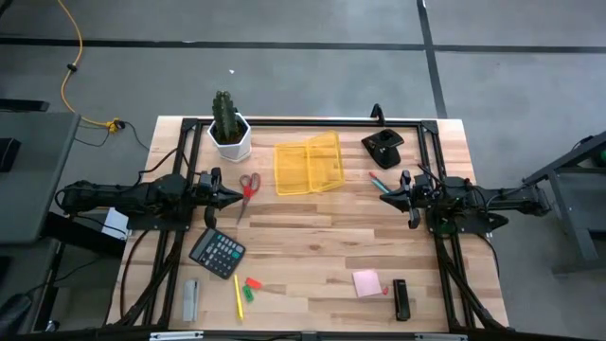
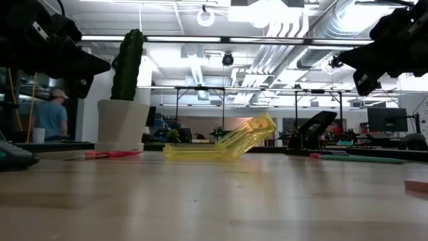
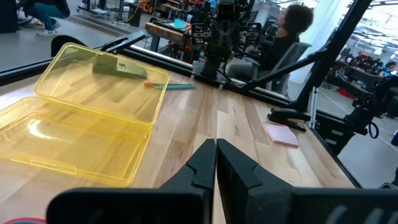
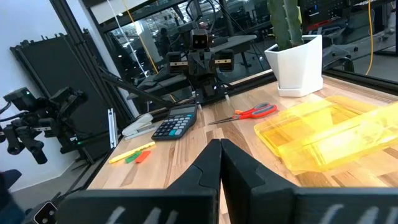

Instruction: Pack school essentials

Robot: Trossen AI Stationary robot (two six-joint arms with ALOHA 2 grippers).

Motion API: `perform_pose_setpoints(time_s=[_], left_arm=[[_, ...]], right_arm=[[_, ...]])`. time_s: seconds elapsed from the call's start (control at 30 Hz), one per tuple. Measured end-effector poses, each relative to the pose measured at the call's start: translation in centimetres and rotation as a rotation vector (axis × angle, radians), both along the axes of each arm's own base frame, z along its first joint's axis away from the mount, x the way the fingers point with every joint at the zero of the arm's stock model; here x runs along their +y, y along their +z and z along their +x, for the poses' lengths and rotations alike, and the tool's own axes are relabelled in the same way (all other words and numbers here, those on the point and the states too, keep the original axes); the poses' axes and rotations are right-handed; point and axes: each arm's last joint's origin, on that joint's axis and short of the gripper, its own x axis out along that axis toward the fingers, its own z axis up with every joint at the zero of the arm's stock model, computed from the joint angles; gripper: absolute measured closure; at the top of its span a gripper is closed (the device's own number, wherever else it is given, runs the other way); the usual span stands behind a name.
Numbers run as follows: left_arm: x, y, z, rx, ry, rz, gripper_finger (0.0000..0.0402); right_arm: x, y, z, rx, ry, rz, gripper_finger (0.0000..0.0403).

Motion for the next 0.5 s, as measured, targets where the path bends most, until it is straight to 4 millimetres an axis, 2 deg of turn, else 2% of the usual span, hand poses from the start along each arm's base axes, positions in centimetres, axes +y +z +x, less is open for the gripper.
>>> perform_pose_setpoints(time_s=[0.17, 0.33, 0.5], left_arm=[[0.0, -0.02, 0.0, 0.001, 0.0, 0.0, 0.0398], [0.0, 0.0, 0.0, 0.0, 0.0, 0.0, 0.0398], [0.0, -0.01, 0.0, 0.0, 0.0, 0.0, 0.0398]], right_arm=[[0.0, 0.0, 0.0, 0.0, 0.0, -0.008, 0.0402], [-0.01, 0.0, 0.0, 0.002, -0.002, -0.151, 0.0402], [-0.01, 0.01, 0.0, 0.001, -0.002, -0.121, 0.0402]])
